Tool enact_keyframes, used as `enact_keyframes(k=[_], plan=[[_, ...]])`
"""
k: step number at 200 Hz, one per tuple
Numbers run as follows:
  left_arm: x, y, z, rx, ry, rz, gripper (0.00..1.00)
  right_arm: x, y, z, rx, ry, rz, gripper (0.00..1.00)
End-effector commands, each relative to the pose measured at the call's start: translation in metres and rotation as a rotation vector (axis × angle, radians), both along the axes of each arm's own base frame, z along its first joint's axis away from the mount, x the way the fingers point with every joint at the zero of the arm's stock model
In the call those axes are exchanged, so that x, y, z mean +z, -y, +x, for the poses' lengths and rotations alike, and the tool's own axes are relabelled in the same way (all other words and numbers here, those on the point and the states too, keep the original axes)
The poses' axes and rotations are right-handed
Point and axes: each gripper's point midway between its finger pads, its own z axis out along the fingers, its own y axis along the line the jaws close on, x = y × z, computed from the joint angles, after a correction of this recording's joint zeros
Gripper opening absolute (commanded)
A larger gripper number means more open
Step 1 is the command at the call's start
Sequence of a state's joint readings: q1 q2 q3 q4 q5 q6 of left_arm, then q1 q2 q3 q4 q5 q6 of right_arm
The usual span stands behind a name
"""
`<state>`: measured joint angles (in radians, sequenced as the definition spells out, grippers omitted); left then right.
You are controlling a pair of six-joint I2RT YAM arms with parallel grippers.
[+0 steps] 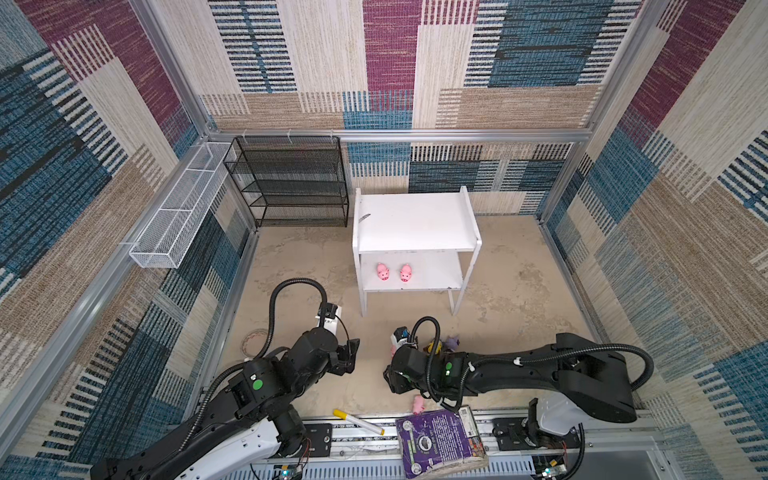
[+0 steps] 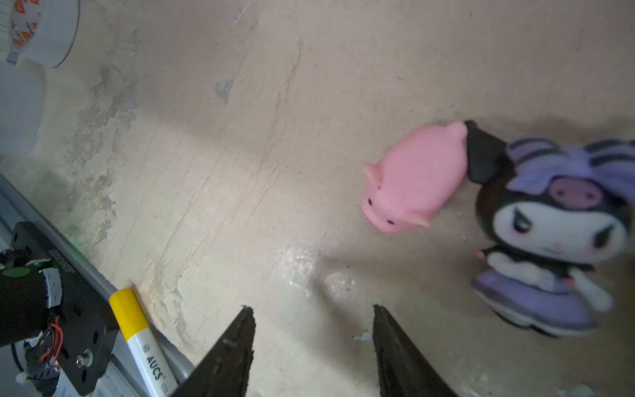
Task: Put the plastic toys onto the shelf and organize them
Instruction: 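Reach the right gripper toward the pig by Kuromi while the left draws back, then lower the right gripper onto the pink pig beside Kuromi and close it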
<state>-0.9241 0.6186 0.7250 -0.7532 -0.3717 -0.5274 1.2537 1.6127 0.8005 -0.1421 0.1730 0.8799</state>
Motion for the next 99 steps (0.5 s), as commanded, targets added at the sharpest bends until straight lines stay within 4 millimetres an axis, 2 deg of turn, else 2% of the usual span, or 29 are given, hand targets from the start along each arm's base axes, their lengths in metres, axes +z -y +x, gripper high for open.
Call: enact_keyframes(k=[1, 43, 99], plan=[[-0.003, -0.008, -0.002, 0.043, -0.012, -0.015, 0.84, -0.008, 0.003, 0.010, -0.111, -0.039, -0.028, 0.57], [-0.001, -0.007, -0.003, 0.034, -0.002, -0.036, 0.85, -0.022, 0.013, 0.028, -0.235, -0.045, -0.107, 0.54], [-0.003, -0.005, -0.003, 0.030, 0.005, -0.047, 0.86, -0.025, 0.024, 0.043, -0.308, 0.006, -0.200, 0.50]])
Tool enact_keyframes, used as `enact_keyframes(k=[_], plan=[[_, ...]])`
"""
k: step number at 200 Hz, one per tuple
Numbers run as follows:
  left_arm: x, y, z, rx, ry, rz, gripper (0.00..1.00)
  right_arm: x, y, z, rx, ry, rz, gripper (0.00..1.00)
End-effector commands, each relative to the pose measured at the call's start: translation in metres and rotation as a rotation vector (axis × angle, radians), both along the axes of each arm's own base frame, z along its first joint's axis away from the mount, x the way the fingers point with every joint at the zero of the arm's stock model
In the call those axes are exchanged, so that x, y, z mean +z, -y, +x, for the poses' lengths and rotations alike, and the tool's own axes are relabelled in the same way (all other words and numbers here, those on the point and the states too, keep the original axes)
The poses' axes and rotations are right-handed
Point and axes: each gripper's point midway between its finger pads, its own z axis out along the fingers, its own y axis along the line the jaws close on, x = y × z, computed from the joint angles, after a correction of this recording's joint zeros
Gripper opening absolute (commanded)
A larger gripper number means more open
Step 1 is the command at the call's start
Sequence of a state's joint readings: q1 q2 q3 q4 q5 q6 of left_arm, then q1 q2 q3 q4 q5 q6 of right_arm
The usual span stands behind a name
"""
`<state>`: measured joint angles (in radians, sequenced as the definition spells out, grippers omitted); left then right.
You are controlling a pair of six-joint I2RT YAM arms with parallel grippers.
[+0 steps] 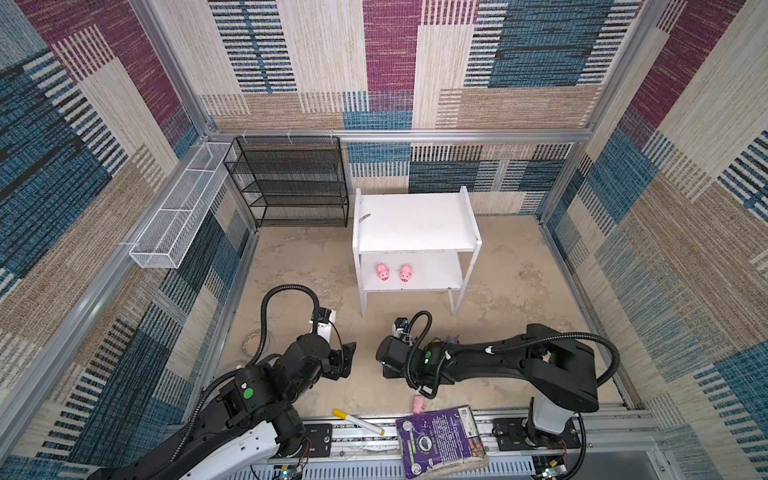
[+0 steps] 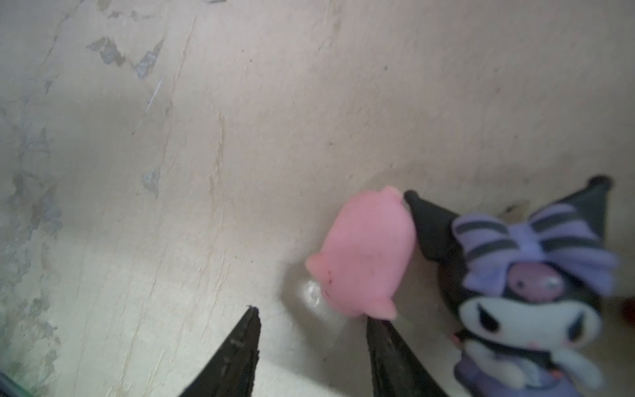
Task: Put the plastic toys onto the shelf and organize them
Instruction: 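Lower the right gripper onto the pink pig beside Kuromi and close it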
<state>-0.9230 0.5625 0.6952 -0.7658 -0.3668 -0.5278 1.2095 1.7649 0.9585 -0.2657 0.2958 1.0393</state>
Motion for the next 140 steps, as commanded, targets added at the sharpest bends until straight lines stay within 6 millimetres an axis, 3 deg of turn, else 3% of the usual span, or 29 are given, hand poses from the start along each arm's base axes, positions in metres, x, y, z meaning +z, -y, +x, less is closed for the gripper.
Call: enact_keyframes(k=[1, 140], plan=[[0.000, 0.001, 0.003, 0.032, -0.001, -0.034, 0.86, -0.011, 0.023, 0.004, -0.068, 0.000, -0.120, 0.50], [0.002, 0.008, 0.000, -0.006, -0.013, -0.053, 0.88, -0.023, 0.034, 0.012, -0.110, 0.031, -0.212, 0.36]])
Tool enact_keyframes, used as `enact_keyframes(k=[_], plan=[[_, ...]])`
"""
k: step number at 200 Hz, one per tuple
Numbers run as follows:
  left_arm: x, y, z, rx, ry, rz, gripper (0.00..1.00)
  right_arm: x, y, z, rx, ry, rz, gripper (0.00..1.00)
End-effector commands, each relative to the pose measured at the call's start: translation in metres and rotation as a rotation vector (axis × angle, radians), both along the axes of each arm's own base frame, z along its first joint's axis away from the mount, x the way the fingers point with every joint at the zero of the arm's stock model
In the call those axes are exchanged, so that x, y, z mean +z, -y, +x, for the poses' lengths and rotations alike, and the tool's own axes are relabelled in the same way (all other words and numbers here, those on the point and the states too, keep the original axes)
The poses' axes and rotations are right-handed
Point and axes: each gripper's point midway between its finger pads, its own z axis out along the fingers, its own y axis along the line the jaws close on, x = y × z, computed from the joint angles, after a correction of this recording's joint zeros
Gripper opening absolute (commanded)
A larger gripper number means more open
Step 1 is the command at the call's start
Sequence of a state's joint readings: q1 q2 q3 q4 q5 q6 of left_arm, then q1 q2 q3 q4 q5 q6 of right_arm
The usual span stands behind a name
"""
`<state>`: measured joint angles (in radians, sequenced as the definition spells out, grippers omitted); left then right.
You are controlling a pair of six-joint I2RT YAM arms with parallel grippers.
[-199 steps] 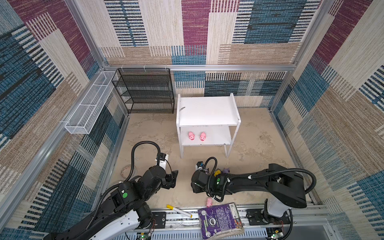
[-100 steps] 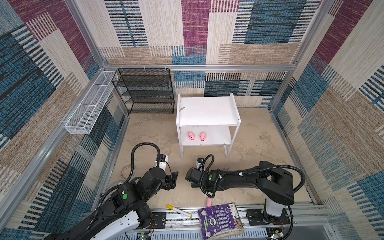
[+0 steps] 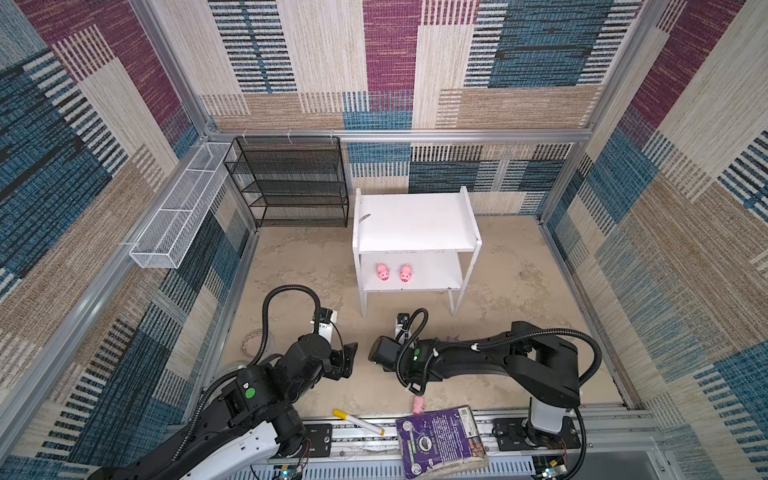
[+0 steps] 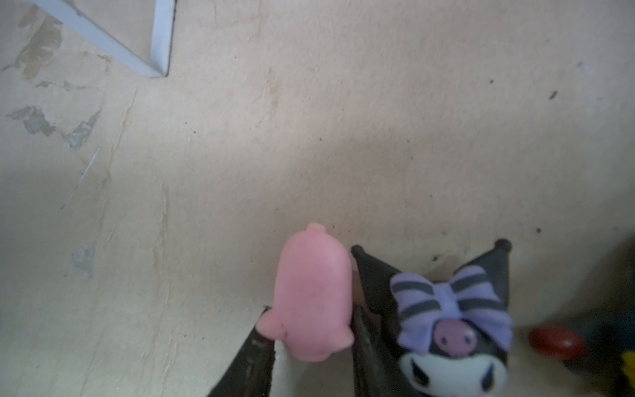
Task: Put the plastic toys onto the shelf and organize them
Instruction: 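Lower the right gripper onto the pink pig beside Kuromi and close it, then lift the pink pig with the right gripper and carry it toward the shelf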
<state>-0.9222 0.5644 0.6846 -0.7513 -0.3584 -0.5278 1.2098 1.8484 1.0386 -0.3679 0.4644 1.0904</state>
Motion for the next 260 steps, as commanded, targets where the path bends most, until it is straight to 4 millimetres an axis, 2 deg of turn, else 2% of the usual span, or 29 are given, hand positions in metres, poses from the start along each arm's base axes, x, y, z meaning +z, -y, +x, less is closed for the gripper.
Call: enact_keyframes(k=[1, 88, 113, 152, 209, 260], plan=[[0.004, 0.006, 0.000, -0.001, -0.011, -0.048, 0.88, -0.016, 0.019, -0.011, -0.004, -0.067, -0.081, 0.36], [0.017, 0.013, -0.006, -0.058, -0.051, -0.023, 0.89, -0.013, 0.007, -0.012, 0.071, -0.045, -0.080, 0.26], [0.020, 0.016, -0.008, -0.076, -0.055, -0.024, 0.89, -0.002, -0.006, -0.016, 0.152, 0.001, -0.059, 0.25], [0.020, 0.018, -0.008, -0.089, -0.065, -0.021, 0.89, 0.018, -0.013, -0.030, 0.271, 0.051, -0.030, 0.24], [0.018, 0.024, -0.009, -0.110, -0.076, -0.020, 0.90, 0.049, -0.005, -0.050, 0.433, 0.137, 0.072, 0.23], [0.017, 0.040, -0.011, -0.177, -0.092, -0.039, 0.89, 0.086, 0.022, -0.054, 0.451, 0.244, 0.172, 0.23]])
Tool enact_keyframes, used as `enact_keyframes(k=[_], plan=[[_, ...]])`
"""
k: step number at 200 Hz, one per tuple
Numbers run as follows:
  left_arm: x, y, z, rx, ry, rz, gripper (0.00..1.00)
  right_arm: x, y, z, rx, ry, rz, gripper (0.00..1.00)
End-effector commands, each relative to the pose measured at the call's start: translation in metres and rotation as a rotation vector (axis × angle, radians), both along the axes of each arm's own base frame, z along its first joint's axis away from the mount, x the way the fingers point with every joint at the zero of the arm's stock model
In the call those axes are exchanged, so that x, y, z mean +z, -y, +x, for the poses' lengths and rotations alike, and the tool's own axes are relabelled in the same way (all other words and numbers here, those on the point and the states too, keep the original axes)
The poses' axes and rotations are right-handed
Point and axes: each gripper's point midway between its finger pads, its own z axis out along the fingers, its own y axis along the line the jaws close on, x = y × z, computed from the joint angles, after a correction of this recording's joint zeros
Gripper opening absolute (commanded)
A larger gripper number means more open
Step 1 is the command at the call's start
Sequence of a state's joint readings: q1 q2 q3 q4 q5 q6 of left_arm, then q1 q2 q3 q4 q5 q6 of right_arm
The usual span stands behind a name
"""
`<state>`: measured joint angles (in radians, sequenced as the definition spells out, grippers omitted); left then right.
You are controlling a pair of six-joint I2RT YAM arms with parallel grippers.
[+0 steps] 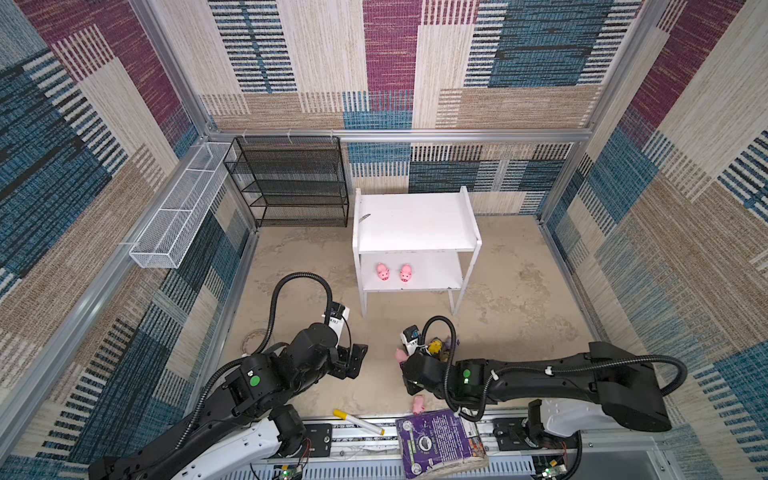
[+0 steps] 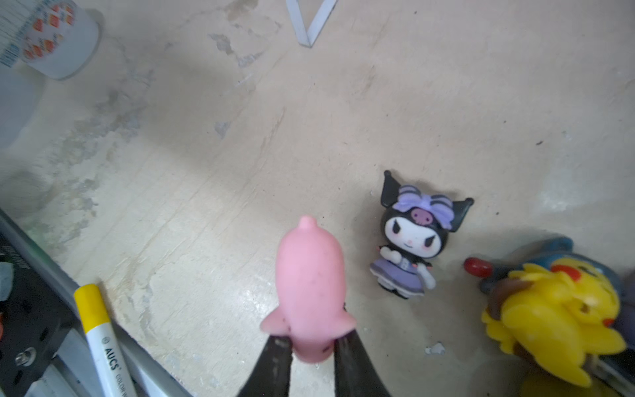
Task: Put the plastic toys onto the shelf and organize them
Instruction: 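Lift the pink pig with the right gripper and carry it toward the shelf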
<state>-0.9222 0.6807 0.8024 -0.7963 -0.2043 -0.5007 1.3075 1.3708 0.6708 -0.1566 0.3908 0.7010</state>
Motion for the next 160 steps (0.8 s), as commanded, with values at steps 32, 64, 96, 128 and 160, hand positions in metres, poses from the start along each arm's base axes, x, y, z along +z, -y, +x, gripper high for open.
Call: enact_keyframes(k=[32, 64, 96, 128, 160], plan=[[0.006, 0.025, -0.002, -0.100, -0.008, -0.048, 0.89, 0.045, 0.024, 0.011, -0.051, 0.132, 0.093, 0.23], [0.011, 0.032, 0.000, -0.123, 0.004, -0.063, 0.88, 0.076, 0.051, 0.025, -0.181, 0.211, 0.128, 0.23], [0.011, 0.037, 0.002, -0.133, -0.001, -0.056, 0.88, 0.111, 0.069, 0.038, -0.292, 0.309, 0.181, 0.24], [0.010, 0.039, 0.002, -0.144, -0.005, -0.056, 0.88, 0.128, 0.078, 0.054, -0.388, 0.343, 0.152, 0.24], [0.011, 0.040, 0.001, -0.148, -0.003, -0.062, 0.88, 0.128, 0.074, 0.070, -0.424, 0.333, 0.166, 0.24]])
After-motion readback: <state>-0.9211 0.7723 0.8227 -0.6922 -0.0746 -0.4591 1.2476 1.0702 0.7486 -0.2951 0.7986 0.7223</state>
